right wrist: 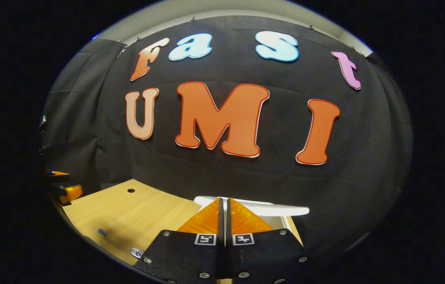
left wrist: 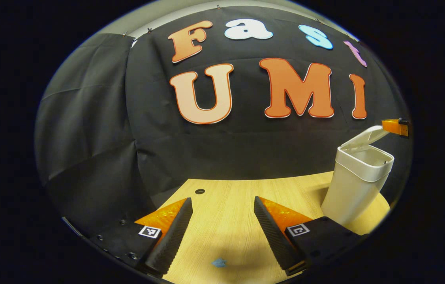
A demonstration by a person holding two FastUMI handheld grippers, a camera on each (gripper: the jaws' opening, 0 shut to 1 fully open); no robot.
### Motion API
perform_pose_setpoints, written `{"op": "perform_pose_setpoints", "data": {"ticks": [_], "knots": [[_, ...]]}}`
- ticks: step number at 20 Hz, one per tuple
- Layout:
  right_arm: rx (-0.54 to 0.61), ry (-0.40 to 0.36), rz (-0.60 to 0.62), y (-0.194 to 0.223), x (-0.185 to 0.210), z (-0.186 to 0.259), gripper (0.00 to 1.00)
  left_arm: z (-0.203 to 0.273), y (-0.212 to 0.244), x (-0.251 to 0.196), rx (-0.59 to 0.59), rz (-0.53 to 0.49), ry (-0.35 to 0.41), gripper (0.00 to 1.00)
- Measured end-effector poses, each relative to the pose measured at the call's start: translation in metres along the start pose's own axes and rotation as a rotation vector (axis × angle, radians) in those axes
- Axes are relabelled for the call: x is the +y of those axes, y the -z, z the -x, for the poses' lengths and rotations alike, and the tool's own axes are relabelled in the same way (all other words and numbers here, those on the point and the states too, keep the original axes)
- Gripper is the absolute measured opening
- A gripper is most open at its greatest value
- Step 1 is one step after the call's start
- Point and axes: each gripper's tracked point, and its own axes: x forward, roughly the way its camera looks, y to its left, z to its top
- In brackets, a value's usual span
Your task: Press the lid of the desktop garbage bin to open it, pick up the crumpled paper on the desktop and throw it into the bin, then pick up the pop can on the desktop and drop it into the bin, and finally close the garbage bin lid.
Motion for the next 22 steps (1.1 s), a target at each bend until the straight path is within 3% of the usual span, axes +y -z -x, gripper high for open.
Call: {"op": "perform_pose_setpoints", "data": {"ticks": [7,18,22], "knots": [[-0.056,-0.055,0.001,0.002,0.046,0.018,0.01,-0.013,0.02,0.013,0.061,0.013,0.044,1.0],[0.142,-0.119,-0.026,0.081,0.116,0.038,0.04,-0.038,0.105,0.022,0.362,0.053,0.143,1.0],[0.224,-0.116,-0.06,0.112,0.129,0.043,0.12,-0.033,0.146,0.019,0.52,0.082,0.18,1.0]]}}
